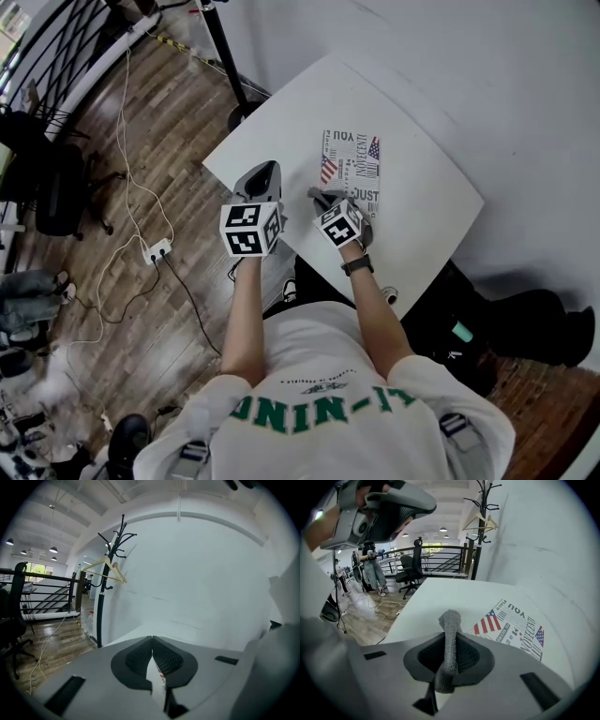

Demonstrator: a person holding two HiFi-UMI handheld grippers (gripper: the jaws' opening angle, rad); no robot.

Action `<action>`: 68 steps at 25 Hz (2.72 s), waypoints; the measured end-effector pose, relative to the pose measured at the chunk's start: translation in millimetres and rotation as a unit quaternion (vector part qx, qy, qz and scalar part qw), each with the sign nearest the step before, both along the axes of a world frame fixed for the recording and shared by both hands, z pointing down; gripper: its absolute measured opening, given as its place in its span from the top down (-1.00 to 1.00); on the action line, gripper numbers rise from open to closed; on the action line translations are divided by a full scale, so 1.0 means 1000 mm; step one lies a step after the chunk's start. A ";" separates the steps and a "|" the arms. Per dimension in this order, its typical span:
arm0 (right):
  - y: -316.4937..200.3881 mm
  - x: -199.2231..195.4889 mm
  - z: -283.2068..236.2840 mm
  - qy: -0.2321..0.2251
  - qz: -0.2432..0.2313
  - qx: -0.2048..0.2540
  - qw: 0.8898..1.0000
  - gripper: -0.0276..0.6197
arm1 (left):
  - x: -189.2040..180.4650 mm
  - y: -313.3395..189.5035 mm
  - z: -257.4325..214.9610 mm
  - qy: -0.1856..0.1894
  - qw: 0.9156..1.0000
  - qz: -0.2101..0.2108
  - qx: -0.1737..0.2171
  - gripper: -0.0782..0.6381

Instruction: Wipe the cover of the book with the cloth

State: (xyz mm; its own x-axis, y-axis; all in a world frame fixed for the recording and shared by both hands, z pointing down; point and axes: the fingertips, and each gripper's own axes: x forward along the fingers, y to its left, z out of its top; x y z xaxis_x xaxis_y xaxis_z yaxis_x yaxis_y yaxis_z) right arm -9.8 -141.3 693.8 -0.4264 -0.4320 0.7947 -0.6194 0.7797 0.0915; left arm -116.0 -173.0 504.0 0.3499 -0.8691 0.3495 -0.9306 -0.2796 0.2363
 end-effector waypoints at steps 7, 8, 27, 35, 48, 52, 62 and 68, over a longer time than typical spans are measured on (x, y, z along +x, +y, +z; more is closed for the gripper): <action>-0.002 0.102 0.002 0.014 0.107 0.000 0.994 0.77 | 0.009 -0.001 0.001 0.010 1.000 0.007 -0.001 0.74; -0.002 0.122 0.002 0.018 0.129 0.000 0.992 0.77 | 0.014 -0.001 0.001 0.011 1.000 0.014 -0.001 0.74; 0.020 0.020 -0.009 -0.020 0.010 0.009 1.000 0.77 | 0.014 0.008 0.000 -0.002 1.000 0.008 0.000 0.74; 0.027 0.021 0.000 0.007 0.007 0.009 1.000 0.77 | 0.010 0.008 0.000 -0.004 1.000 0.008 -0.002 0.74; 0.021 0.175 0.000 0.016 0.184 0.035 0.982 0.79 | 0.059 0.005 -0.003 0.004 0.998 0.063 0.004 0.74; 0.017 0.178 0.002 -0.018 0.228 0.030 0.973 0.79 | 0.059 0.008 -0.003 0.002 0.998 0.062 0.004 0.74; -0.012 0.146 -0.163 -0.152 0.252 0.178 0.939 0.80 | 0.052 0.018 -0.050 -0.006 0.997 0.055 0.047 0.74; 0.004 0.125 -0.273 -0.217 0.247 0.283 0.901 0.80 | 0.056 0.028 -0.095 -0.022 0.993 0.056 0.102 0.74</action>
State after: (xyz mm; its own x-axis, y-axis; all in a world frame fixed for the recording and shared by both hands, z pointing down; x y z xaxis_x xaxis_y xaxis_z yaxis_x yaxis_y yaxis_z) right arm 115.1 -136.8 420.6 -0.2881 -0.9383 0.1915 -0.9515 0.3031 0.0537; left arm -60.0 -145.3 409.0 0.4375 -0.8796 0.1869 -0.8987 -0.4206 0.1240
